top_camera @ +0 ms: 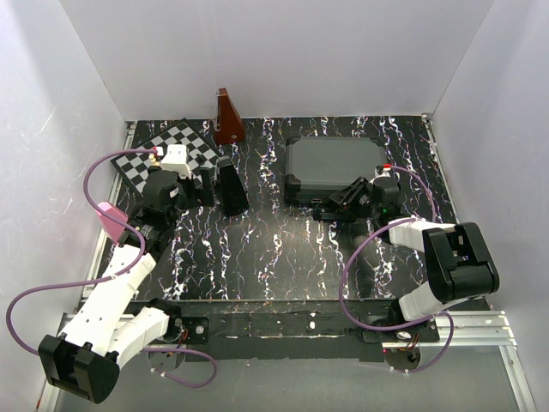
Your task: Pack up texas hold em set
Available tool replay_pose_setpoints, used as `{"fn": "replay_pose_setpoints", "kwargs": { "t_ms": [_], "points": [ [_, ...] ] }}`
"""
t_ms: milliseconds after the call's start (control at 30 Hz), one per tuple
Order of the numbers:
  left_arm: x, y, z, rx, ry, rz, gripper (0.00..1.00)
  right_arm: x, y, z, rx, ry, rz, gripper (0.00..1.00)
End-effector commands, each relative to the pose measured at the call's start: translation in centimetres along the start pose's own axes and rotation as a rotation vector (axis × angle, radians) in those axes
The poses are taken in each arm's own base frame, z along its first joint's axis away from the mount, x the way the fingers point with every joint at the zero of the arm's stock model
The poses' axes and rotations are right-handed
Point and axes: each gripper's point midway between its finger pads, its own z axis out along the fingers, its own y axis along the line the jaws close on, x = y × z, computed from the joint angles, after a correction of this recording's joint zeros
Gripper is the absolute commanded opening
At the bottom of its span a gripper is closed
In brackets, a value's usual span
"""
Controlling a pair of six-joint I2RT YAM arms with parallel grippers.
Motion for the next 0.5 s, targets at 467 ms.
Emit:
{"fn": "replay_pose_setpoints", "kwargs": {
  "t_ms": [467],
  "points": [
    [-0.22, 0.09, -0.02, -0.006, -0.011, 0.002, 0.98, -6.74, 4.98, -0.41, -0.055, -0.191, -0.111, 0.41]
  ]
}}
